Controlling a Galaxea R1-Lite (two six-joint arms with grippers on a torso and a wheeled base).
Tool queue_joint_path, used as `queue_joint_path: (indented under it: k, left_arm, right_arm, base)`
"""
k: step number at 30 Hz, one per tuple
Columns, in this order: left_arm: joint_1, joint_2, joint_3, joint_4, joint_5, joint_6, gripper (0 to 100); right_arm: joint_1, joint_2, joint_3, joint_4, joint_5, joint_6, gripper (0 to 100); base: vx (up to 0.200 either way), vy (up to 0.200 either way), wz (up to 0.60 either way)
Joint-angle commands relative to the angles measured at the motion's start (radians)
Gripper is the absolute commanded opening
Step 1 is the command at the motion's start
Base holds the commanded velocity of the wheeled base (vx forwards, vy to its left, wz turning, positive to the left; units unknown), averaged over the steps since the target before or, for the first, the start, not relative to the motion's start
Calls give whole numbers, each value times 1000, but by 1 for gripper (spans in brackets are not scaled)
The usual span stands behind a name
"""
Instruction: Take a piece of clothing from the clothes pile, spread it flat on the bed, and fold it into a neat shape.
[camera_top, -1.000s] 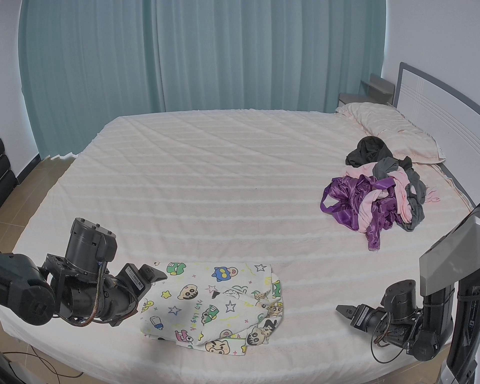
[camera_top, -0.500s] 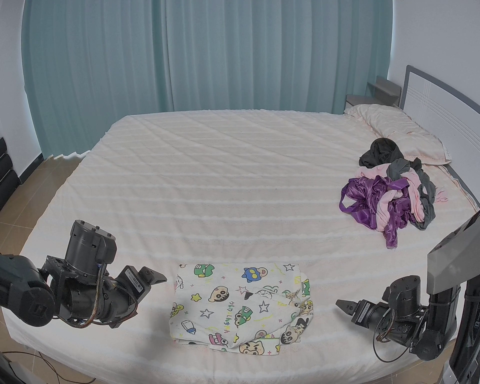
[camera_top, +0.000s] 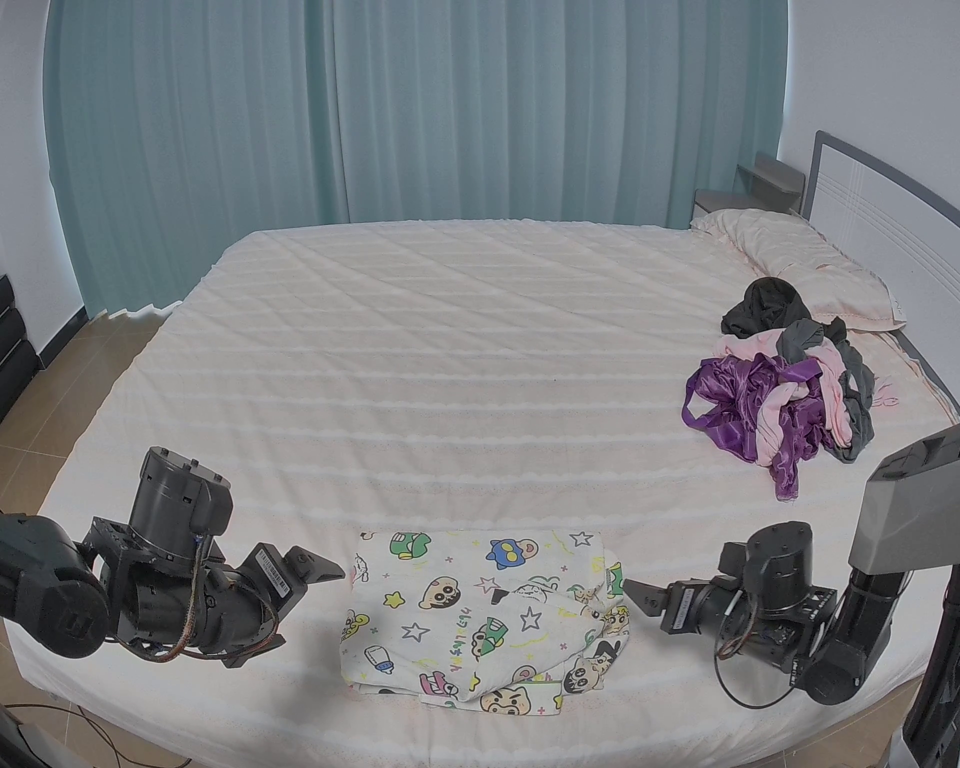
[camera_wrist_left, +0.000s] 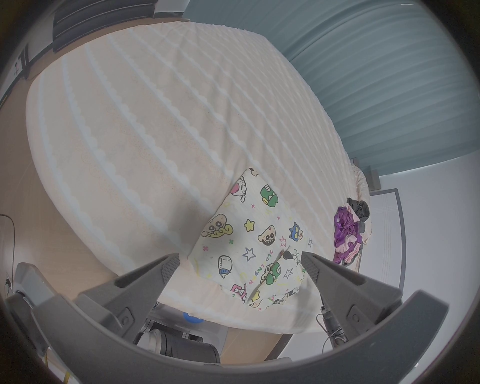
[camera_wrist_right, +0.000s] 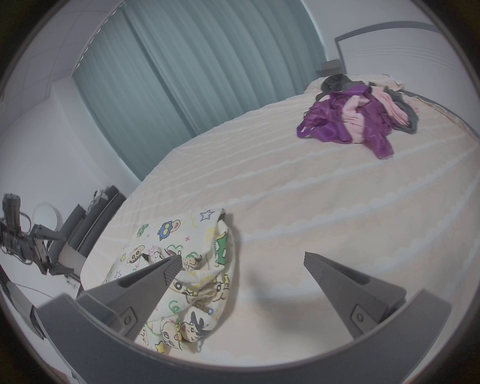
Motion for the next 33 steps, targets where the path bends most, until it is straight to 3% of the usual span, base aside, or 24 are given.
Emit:
queue_joint_path:
  k: [1, 8, 14, 17, 31, 32, 33]
  left_arm:
    - [0, 1, 5, 2, -3, 1, 100]
    - [0, -1, 14, 1, -1, 4, 100]
    - [-5, -1, 15, 1, -3, 4, 100]
    - [-6, 2, 17, 1, -4, 3, 100]
    - [-8, 7, 18, -1, -4, 3, 100]
    - [-8, 7, 18, -1, -4, 3, 100]
    - [-8, 7, 17, -1, -4, 3, 100]
  right_arm:
    - [126, -45, -220, 213, 5, -29, 100]
    - [179, -38, -432, 458, 92, -93, 100]
    - [199, 39, -486, 472, 152, -118, 100]
    - [199, 114, -512, 464, 246, -153, 100]
    - [193, 151, -513, 429, 256, -260, 100]
    - [193, 151, -513, 429, 255, -265, 0]
    - [193, 151, -510, 429, 255, -268, 0]
  base:
    - [0, 0, 0]
    - [0, 0, 0]
    - [0, 0, 0]
    - [0, 0, 0]
    - [0, 0, 0]
    - [0, 0, 0]
    - [0, 0, 0]
